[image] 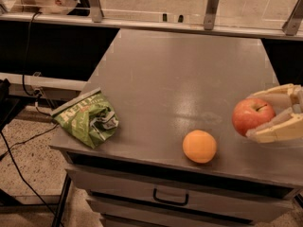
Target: Move apple near orange
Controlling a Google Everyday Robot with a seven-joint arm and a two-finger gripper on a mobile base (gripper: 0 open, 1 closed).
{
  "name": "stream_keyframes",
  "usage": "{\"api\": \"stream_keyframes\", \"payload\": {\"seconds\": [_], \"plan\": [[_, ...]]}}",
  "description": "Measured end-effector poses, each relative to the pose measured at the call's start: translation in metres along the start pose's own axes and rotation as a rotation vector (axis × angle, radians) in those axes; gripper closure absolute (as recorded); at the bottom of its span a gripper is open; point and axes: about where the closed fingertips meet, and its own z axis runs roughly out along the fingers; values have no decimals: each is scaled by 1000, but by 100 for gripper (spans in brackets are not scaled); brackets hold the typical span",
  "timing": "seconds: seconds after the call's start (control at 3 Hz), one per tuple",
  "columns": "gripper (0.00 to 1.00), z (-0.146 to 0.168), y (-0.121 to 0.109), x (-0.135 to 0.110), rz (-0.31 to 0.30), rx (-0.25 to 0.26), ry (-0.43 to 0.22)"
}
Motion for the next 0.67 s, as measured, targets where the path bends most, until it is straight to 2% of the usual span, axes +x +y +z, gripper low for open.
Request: {"api": "stream_keyframes", "payload": {"seconds": [0.33, 0.67], "plan": [[100, 6, 18, 13, -27, 3, 25], [100, 11, 24, 20, -18, 6, 12]]}}
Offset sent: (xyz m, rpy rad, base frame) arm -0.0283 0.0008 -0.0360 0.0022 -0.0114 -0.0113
